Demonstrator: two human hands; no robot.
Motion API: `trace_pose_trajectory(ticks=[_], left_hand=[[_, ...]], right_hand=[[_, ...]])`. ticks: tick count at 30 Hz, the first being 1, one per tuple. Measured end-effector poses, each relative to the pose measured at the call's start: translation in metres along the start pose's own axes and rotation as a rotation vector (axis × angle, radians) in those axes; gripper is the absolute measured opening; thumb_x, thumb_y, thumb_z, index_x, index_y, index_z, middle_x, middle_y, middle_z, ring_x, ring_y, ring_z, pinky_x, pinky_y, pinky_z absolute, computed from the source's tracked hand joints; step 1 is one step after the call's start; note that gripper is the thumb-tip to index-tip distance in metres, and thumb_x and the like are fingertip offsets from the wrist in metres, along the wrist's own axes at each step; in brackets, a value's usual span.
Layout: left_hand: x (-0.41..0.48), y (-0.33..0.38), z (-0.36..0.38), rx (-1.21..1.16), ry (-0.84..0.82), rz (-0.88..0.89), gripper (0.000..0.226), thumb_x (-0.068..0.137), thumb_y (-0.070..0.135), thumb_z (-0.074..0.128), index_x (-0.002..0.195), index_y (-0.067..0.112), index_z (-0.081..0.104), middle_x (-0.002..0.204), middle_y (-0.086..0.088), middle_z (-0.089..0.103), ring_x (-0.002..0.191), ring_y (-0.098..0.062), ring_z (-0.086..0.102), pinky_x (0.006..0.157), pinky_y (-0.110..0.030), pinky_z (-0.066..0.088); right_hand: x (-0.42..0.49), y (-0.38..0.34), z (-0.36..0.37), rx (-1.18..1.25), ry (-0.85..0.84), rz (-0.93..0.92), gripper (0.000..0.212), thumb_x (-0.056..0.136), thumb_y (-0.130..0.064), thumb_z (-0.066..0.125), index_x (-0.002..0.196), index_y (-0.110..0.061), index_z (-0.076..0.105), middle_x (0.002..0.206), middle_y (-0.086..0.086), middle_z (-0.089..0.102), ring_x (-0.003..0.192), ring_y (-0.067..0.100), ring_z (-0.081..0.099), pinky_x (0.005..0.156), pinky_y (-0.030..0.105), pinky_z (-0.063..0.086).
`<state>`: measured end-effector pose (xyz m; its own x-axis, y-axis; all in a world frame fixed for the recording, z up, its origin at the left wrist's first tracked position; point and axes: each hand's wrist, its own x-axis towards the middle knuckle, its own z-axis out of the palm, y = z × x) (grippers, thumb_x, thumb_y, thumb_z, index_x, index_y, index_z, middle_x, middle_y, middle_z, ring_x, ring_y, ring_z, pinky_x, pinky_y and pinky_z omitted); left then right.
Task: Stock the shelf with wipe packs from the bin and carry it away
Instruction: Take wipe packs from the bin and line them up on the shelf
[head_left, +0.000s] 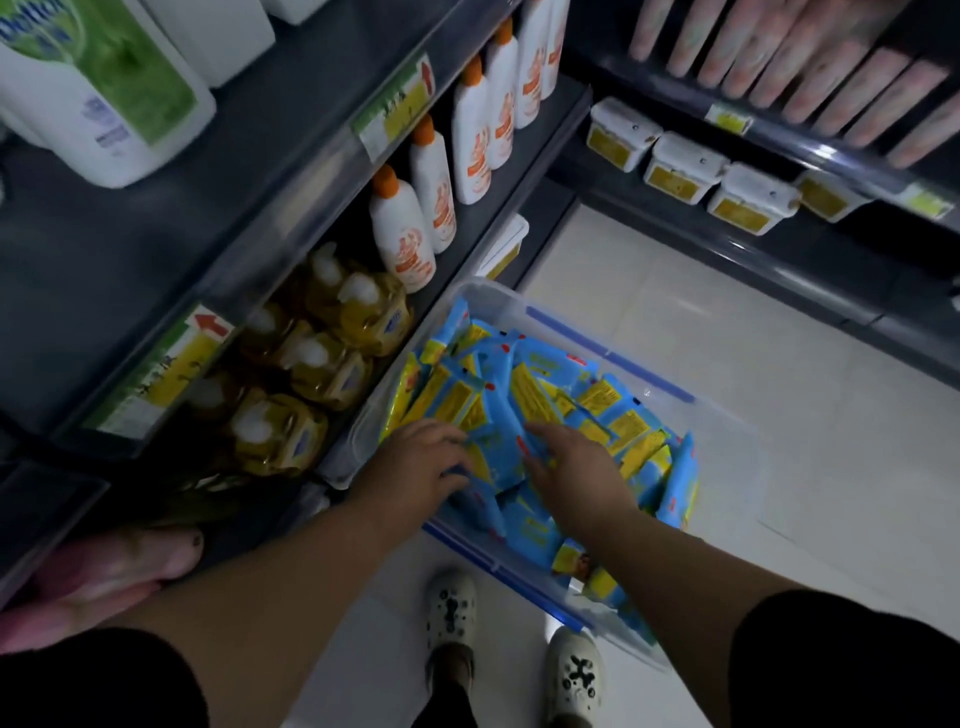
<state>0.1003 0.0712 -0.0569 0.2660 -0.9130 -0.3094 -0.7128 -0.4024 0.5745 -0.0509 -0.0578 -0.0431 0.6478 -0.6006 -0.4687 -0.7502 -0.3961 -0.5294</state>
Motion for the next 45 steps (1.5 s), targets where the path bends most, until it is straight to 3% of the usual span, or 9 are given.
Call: trace_pose_trajectory(ticks=[3,8,11,19,27,33,39,42,45], left_hand=[[0.000,-0.006,-0.011,-0.091,0.049,-0.060,0.012,0.089,0.013,0.065,0.096,0.007,0.072,0.121,-0.003,0.060,0.120,-0.014,0.045,0.097,-0.018,0.031],[0.007,-0.006,-0.026,-0.274,0.165,-0.236,0.009,0.094,0.018,0.057,0.095,0.012,0.063,0.096,-0.003,0.064,0.089,-0.019,0.060,0.076,-0.037,0.052],[0.009,-0.011,-0.027,-0.269,0.189,-0.323,0.008,0.098,0.026,0.049,0.094,0.021,0.053,0.084,0.002,0.057,0.072,-0.015,0.054,0.059,-0.030,0.043],[0.005,-0.008,-0.024,-0.349,0.095,-0.290,0.036,0.085,0.030,0.070,0.118,0.029,0.056,0.110,0.006,0.060,0.100,-0.014,0.059,0.084,-0.037,0.053],[0.000,0.003,-0.036,-0.361,0.095,-0.299,0.055,0.094,0.017,0.057,0.136,0.048,0.041,0.137,0.005,0.051,0.119,-0.019,0.052,0.095,-0.040,0.050],[-0.018,0.029,-0.062,-0.348,0.283,-0.365,0.051,0.098,0.015,0.046,0.142,0.038,0.036,0.142,0.002,0.046,0.120,-0.018,0.050,0.090,-0.030,0.046],[-0.054,0.088,-0.080,-0.546,0.531,-0.453,0.049,0.098,0.011,0.045,0.141,0.032,0.034,0.134,0.005,0.049,0.107,-0.017,0.054,0.085,-0.034,0.050],[-0.075,0.126,-0.087,-0.640,0.622,-0.446,0.050,0.099,0.009,0.045,0.143,0.029,0.032,0.124,0.009,0.047,0.098,-0.012,0.052,0.061,-0.015,0.044],[-0.103,0.161,-0.097,-0.763,0.721,-0.426,0.050,0.099,0.011,0.047,0.142,0.032,0.033,0.132,0.006,0.048,0.104,-0.015,0.055,0.078,-0.031,0.055]], right_hand=[[0.007,-0.003,-0.001,0.002,-0.018,0.026,0.040,0.100,-0.034,0.046,0.139,-0.026,0.047,0.135,0.004,0.055,0.119,0.023,0.053,0.091,0.029,0.043],[0.024,-0.009,0.002,-0.033,-0.082,0.079,0.046,0.099,-0.030,0.049,0.144,-0.025,0.040,0.141,0.005,0.051,0.124,0.026,0.051,0.095,0.032,0.042],[0.033,-0.013,0.008,0.002,-0.070,0.128,0.050,0.096,-0.024,0.056,0.143,-0.022,0.041,0.139,0.004,0.053,0.122,0.024,0.053,0.097,0.032,0.043],[0.030,-0.010,0.011,0.067,-0.113,0.185,0.054,0.097,-0.020,0.053,0.145,-0.035,0.034,0.128,0.006,0.060,0.097,0.024,0.063,0.069,0.028,0.049],[0.014,-0.009,-0.021,0.084,-0.081,0.201,0.062,0.098,-0.015,0.045,0.150,-0.037,0.018,0.101,0.010,0.065,0.074,0.022,0.055,0.061,0.030,0.042],[-0.006,-0.016,-0.061,0.219,0.035,0.170,0.063,0.096,-0.014,0.046,0.148,-0.039,0.022,0.105,0.005,0.067,0.087,0.027,0.064,0.070,0.033,0.049],[-0.058,-0.028,-0.101,0.695,0.088,0.072,0.066,0.093,0.002,0.050,0.146,-0.033,0.034,0.096,0.009,0.067,0.081,0.029,0.064,0.080,0.055,0.055],[-0.096,-0.032,-0.127,0.857,-0.052,0.015,0.061,0.095,0.003,0.049,0.144,-0.031,0.039,0.108,0.015,0.064,0.097,0.027,0.065,0.071,0.043,0.058],[-0.131,-0.037,-0.153,0.934,-0.161,-0.046,0.052,0.097,0.000,0.048,0.138,-0.033,0.045,0.118,0.003,0.065,0.103,0.022,0.065,0.064,0.034,0.058]])
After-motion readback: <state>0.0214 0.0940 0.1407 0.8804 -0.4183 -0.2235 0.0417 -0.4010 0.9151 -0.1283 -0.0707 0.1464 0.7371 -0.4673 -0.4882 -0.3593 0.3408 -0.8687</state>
